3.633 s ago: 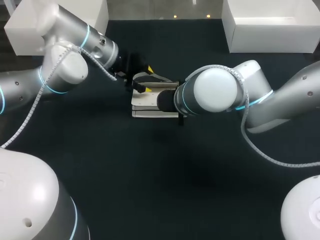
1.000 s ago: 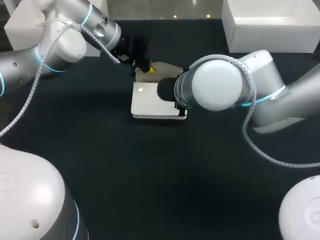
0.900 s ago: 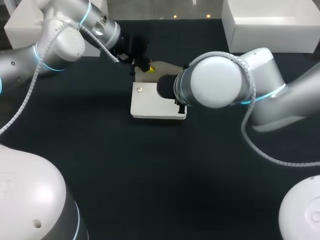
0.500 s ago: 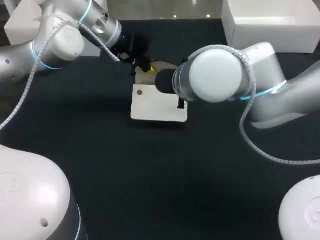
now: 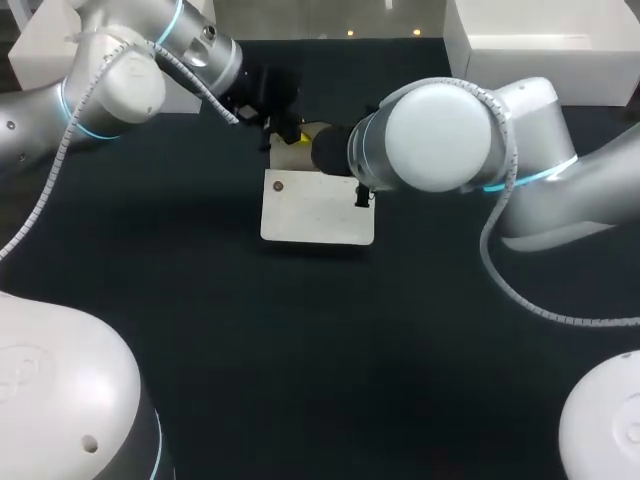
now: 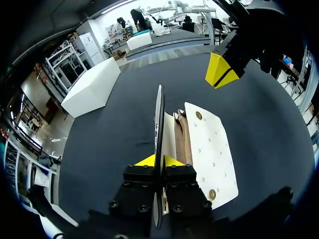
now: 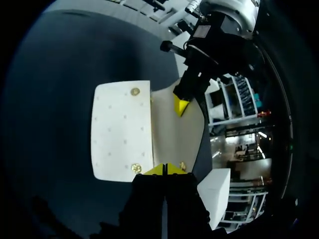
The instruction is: Pick up the bag, open it, inspect its contents, close it, and place it on the opposite side
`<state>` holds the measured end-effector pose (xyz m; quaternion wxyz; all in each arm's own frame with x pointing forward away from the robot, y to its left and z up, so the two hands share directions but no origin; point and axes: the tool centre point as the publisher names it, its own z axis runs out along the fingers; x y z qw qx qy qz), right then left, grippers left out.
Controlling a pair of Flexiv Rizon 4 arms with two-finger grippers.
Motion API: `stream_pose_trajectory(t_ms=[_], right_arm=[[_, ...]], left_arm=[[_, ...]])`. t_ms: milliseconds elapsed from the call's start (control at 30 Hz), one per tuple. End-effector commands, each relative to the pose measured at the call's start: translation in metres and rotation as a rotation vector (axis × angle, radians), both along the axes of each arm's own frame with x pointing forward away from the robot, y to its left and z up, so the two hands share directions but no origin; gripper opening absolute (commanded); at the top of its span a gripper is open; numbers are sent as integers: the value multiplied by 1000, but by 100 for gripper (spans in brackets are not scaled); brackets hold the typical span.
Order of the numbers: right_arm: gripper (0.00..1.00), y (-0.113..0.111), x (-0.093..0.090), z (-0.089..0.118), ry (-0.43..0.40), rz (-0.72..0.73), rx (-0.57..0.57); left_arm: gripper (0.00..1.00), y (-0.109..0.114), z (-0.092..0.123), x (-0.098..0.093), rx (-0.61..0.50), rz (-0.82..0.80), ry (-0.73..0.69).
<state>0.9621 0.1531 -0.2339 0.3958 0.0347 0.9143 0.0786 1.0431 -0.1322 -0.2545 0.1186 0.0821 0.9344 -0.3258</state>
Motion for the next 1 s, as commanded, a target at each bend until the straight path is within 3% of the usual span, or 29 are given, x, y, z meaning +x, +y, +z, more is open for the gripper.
stream_pose_trajectory(t_ms=[33,433,633,1000], right_arm=[[0,2,0,0,-1,3,-12],[0,9,14,-18,35,12,-37],[0,11,28,-34,68,11,-48],[0,15,39,-38,75,14,-59]], left_arm=[[0,0,3,-1,-4,0,0],[0,-2,26,-10,-24,1,18],[0,-2,29,-12,-32,-7,21],[0,-1,31,-14,-37,-13,21]])
